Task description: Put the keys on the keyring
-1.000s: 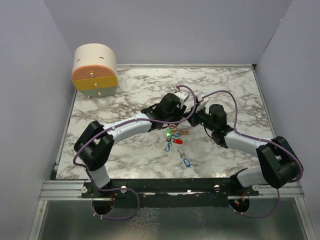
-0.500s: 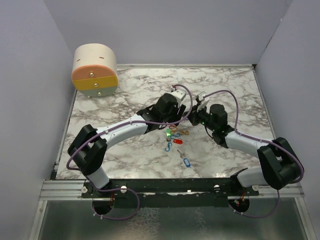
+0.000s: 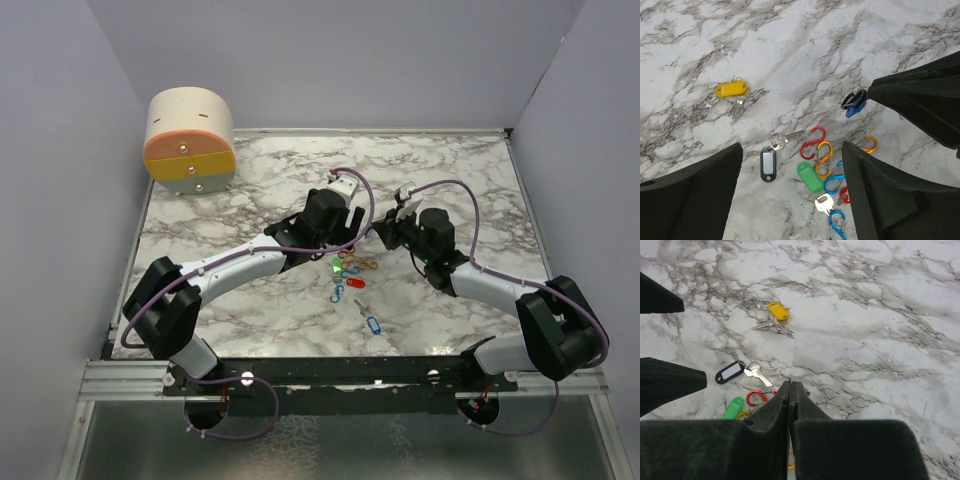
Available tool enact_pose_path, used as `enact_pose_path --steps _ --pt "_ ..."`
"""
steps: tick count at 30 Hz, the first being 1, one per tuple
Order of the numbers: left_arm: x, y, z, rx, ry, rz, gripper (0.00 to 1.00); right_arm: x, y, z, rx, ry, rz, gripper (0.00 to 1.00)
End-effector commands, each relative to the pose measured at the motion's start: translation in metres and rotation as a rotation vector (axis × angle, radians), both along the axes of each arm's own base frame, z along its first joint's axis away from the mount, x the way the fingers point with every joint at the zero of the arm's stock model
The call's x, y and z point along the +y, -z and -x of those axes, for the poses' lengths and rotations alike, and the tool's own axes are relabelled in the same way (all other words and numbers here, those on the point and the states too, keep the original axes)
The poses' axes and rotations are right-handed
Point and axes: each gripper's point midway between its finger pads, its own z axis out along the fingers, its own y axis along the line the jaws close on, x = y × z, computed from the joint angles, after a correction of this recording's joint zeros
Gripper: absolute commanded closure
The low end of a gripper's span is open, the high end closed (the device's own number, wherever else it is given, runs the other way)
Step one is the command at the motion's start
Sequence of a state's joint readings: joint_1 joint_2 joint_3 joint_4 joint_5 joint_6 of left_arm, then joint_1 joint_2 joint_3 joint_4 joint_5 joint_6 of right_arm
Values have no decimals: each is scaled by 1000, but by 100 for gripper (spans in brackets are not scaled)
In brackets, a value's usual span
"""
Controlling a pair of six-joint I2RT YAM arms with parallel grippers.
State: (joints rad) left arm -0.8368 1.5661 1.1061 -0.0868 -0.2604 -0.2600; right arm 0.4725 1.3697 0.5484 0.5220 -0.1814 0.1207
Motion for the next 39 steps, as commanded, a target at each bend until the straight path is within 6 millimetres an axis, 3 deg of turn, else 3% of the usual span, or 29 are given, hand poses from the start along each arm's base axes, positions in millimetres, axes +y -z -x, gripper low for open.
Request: enact_pose_path --steps 1,8,22,35,37,39 --pt "14 -19 -9 -61 -82 31 16 -20 0 -19 34 176 14 99" --pt "21 -16 -12 -58 -112 18 1 -20 6 -50 71 271 17 99" --pt "39 -19 -17 -77 -154 40 1 -8 5 -125 48 336 25 99" --pt "45 -19 -19 -78 -165 46 1 6 25 -176 78 331 32 99" --pt "46 -19 -19 -78 -165 48 1 6 26 -179 82 331 31 95" --pt "46 -19 -18 -77 -164 49 1 6 26 -178 83 332 29 77"
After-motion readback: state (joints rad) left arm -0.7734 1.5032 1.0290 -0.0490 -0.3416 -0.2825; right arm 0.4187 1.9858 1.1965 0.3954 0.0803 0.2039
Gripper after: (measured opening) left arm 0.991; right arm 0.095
